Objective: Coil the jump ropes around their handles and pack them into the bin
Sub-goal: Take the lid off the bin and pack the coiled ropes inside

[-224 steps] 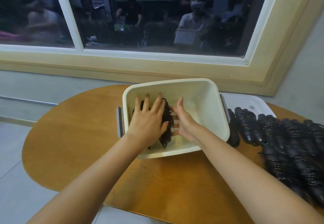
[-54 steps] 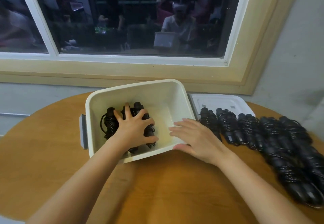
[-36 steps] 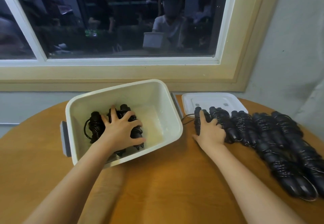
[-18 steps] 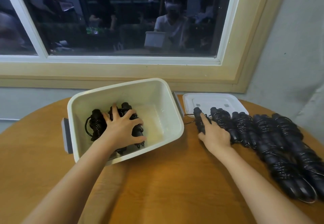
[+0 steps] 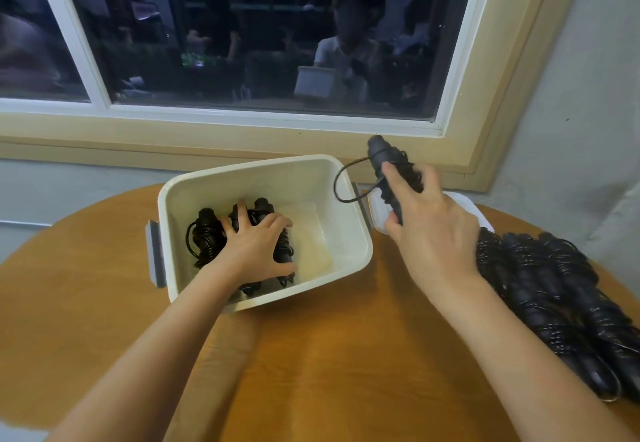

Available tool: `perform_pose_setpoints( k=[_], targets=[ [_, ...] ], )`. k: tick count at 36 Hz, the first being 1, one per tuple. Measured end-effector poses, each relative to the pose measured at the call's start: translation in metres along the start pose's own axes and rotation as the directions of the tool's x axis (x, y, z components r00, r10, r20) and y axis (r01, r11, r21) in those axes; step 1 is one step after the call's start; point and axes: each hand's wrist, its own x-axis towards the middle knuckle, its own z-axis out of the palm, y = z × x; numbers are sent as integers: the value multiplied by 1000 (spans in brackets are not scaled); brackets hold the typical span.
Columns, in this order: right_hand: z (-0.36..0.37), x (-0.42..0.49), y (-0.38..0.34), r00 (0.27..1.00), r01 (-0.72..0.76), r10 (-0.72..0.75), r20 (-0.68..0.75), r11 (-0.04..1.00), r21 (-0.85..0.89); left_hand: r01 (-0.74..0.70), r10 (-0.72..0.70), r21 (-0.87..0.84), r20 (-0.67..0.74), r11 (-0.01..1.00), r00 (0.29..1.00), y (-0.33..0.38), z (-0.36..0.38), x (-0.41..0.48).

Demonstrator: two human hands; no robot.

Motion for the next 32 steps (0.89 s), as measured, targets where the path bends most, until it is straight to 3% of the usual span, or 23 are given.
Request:
perform_pose_setpoints(
  k=[4, 8, 13, 16, 19, 22, 26, 32],
  targets=[
    [3, 3, -41, 982, 183, -187, -22, 975, -125, 11, -11, -49, -5, 999, 1000, 0, -2, -3],
    [15, 2, -80, 941, 337, -313, 129, 895, -290, 21, -21, -60, 11, 998, 1000, 1, -3, -4],
    [38, 5, -100, 871, 489, -356, 339, 706, -513, 4, -5, -55, -20, 998, 1000, -1, -3, -5],
    [50, 13, -110, 857, 493, -311, 411, 729, -475, 0, 0, -57, -13, 998, 1000, -2, -4, -5],
    [65, 21, -114, 837, 383, -249, 488, 903, -196, 3, -5, -93, -18, 996, 1000, -4, -5, -5],
    [81, 18, -110, 843, 107, -169, 510, 983, 149, 8, -10, -94, -16, 996, 1000, -4, -5, -6],
    [99, 13, -100, 830, -230, -52, 555, 875, 426, 9, -9, -85, -7, 996, 1000, -3, -6, -7],
    [103, 14, -90, 799, -351, -17, 601, 799, 489, 8, -13, -119, -34, 993, 999, 1, -4, -6]
  ],
)
